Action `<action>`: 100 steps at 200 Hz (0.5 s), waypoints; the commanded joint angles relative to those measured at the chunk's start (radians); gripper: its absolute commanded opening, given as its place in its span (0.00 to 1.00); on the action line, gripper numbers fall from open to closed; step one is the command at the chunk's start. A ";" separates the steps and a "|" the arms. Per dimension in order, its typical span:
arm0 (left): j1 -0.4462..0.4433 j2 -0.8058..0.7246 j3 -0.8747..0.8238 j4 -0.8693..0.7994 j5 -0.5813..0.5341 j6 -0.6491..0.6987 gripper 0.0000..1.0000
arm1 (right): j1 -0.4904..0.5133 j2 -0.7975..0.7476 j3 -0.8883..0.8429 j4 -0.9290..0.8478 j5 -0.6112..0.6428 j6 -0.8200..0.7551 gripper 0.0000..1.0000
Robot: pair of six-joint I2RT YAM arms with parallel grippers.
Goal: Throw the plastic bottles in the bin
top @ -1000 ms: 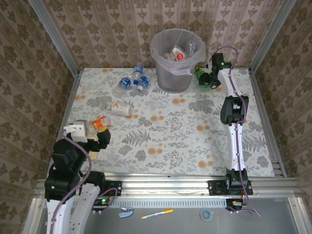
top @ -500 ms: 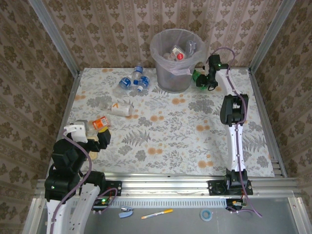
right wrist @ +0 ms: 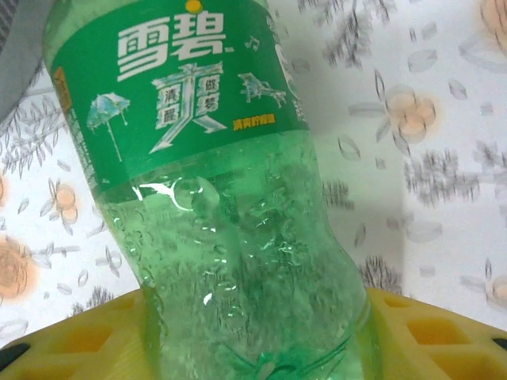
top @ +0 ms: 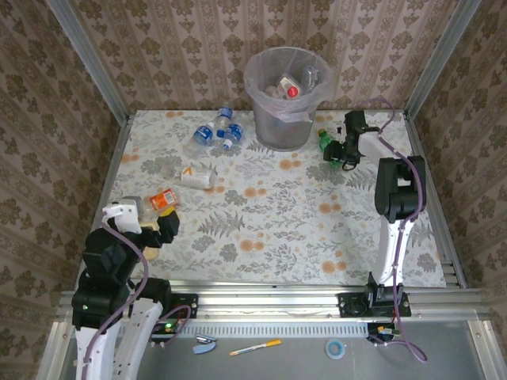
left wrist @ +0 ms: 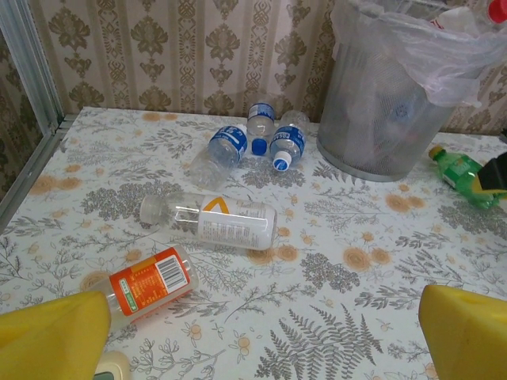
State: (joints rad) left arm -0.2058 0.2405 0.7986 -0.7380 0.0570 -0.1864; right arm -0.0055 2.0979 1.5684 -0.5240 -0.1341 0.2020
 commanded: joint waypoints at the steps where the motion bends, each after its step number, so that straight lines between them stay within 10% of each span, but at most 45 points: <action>1: 0.010 -0.019 -0.007 -0.001 0.013 0.013 1.00 | -0.007 -0.104 -0.109 0.089 0.025 0.069 0.25; 100: 0.009 -0.022 -0.006 0.002 0.014 0.015 1.00 | -0.002 -0.533 -0.474 0.310 0.004 0.163 0.20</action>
State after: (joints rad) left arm -0.2058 0.2333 0.7986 -0.7380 0.0570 -0.1864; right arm -0.0063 1.6604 1.1568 -0.2989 -0.1345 0.3355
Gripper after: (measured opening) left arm 0.997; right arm 0.575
